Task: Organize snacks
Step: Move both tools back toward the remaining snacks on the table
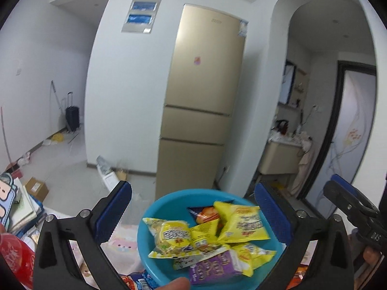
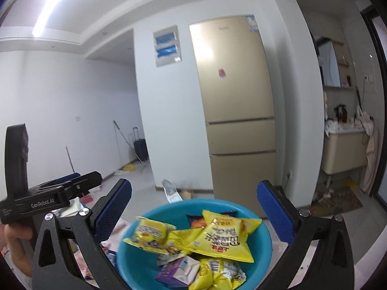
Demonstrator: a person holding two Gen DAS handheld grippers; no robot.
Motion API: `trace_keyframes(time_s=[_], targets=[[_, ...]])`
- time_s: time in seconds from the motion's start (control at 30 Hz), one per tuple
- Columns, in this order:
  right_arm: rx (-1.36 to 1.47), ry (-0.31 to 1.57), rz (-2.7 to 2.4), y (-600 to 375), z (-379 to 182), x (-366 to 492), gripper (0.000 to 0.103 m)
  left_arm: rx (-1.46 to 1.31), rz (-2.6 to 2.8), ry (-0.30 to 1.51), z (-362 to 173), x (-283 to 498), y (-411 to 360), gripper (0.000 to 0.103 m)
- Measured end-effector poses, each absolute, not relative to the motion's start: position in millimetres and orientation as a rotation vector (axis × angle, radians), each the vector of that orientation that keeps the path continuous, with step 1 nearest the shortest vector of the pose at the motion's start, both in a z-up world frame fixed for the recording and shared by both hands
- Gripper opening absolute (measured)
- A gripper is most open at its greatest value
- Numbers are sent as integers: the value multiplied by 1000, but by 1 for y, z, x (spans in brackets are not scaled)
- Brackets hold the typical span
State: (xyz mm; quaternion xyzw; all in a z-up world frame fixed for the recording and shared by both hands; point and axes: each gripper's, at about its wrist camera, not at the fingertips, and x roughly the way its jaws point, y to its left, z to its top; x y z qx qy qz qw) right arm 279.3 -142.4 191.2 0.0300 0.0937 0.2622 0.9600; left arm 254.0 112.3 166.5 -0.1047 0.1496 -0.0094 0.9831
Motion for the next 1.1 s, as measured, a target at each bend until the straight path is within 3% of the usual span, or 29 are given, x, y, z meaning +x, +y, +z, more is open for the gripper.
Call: trace_keyframes(time_s=[0.27,0.43,0.77,1.1], targets=[[88,131,525,-159,214,236,103,-234,-68,254,202,203,114,103],[63,132,524,-159,207,205,103,-221,-31,272,198,173,109,103],[-53,180,525,-150,167,166,103,-114,48,367,131,141,93,103],[-121,174,392,-184,98,160,103,-98,132,445,57,173,112,103]])
